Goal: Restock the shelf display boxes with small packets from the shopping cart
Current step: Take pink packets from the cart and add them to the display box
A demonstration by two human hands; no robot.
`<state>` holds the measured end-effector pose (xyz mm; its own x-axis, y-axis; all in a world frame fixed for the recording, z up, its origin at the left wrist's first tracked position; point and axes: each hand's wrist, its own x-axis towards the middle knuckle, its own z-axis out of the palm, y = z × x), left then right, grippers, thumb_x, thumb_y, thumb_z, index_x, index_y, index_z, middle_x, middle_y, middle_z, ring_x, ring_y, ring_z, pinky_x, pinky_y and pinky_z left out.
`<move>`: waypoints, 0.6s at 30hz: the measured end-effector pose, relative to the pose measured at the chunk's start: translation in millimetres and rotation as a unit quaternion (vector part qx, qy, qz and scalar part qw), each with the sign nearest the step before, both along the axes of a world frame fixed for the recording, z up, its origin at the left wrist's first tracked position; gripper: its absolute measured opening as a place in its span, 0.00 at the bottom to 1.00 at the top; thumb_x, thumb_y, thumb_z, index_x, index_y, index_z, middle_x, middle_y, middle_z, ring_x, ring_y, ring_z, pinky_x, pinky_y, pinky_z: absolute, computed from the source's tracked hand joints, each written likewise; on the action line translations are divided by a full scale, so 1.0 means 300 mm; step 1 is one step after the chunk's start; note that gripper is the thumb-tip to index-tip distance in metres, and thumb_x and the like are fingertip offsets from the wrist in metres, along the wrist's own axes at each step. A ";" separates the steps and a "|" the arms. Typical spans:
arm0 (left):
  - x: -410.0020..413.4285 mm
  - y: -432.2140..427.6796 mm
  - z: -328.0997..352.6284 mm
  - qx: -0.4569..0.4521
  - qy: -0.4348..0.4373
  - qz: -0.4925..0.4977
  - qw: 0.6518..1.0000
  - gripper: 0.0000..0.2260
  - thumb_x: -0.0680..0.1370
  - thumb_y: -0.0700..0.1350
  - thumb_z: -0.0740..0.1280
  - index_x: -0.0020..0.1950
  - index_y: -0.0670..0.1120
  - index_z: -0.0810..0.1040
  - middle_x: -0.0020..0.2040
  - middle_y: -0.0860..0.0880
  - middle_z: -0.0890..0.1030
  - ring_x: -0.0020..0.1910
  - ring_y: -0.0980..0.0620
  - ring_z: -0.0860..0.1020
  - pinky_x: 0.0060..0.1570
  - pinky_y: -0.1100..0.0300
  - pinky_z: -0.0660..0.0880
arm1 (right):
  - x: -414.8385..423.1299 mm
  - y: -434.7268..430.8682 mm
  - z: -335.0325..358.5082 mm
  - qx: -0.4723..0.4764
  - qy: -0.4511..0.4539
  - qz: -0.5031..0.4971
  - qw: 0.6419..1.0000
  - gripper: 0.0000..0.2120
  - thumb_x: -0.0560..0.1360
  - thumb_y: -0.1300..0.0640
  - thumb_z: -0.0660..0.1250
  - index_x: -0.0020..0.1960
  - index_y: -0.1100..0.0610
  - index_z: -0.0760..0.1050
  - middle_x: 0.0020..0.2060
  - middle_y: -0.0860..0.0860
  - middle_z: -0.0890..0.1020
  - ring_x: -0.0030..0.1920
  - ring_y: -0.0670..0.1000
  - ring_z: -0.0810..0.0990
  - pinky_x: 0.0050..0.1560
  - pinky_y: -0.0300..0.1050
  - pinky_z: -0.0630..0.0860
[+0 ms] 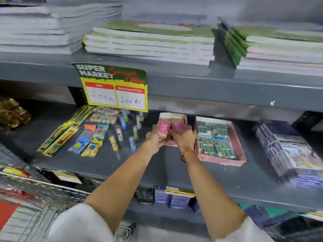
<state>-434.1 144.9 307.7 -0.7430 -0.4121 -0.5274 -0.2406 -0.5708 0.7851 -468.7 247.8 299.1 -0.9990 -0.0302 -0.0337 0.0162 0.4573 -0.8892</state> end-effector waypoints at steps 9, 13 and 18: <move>-0.011 -0.109 -0.015 -0.543 -0.019 -0.266 0.797 0.18 0.70 0.44 0.73 0.58 0.42 0.80 0.50 0.37 0.84 0.48 0.40 0.83 0.53 0.48 0.79 | -0.063 0.069 -0.030 0.140 0.031 0.125 0.982 0.24 0.71 0.56 0.71 0.66 0.59 0.72 0.61 0.61 0.76 0.60 0.60 0.76 0.69 0.46 0.67; -0.034 -0.108 0.004 -0.699 -0.087 -0.239 0.668 0.17 0.74 0.47 0.70 0.61 0.46 0.77 0.53 0.41 0.81 0.52 0.39 0.81 0.51 0.47 0.78 | -0.070 0.060 0.001 0.226 0.090 0.150 0.958 0.23 0.74 0.55 0.68 0.67 0.57 0.69 0.62 0.61 0.74 0.62 0.62 0.73 0.60 0.56 0.76; -0.040 -0.096 0.033 -0.787 -0.090 -0.237 0.563 0.16 0.76 0.46 0.67 0.63 0.43 0.76 0.62 0.44 0.73 0.56 0.42 0.79 0.52 0.48 0.77 | -0.092 0.039 0.004 0.283 0.104 0.137 0.943 0.21 0.76 0.58 0.64 0.68 0.55 0.66 0.61 0.59 0.73 0.62 0.61 0.73 0.56 0.57 0.78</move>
<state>-446.1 116.2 317.6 -0.9589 -0.2528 0.1287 -0.2302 0.9586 0.1673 -496.3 259.6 300.3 -0.9430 -0.3246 0.0737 -0.3197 0.8219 -0.4715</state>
